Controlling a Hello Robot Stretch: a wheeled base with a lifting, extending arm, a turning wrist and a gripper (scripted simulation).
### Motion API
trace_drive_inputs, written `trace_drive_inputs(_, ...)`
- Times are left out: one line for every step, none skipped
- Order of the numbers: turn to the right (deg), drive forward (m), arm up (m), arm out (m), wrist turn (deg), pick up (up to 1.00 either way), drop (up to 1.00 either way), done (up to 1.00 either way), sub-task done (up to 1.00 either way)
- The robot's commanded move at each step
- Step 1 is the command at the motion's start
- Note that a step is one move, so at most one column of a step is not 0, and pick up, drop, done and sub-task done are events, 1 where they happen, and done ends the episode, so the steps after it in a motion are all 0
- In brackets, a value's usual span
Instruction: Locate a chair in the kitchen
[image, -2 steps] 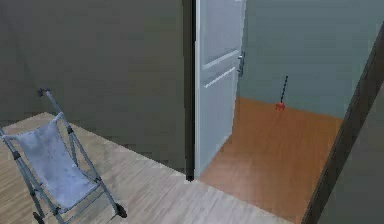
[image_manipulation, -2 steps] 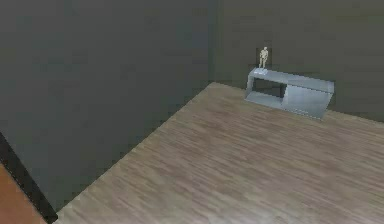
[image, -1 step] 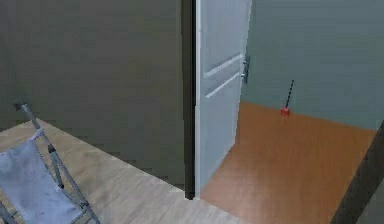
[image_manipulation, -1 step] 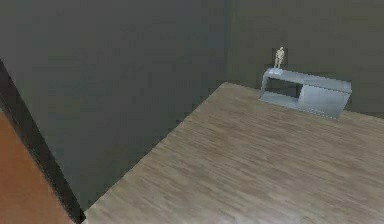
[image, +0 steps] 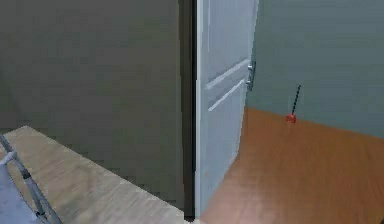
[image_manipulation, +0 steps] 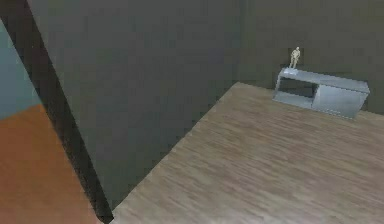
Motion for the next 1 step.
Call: trace_drive_inputs(36.0,0.00,0.00,0.00,0.0,0.00,0.00,0.00,0.00)
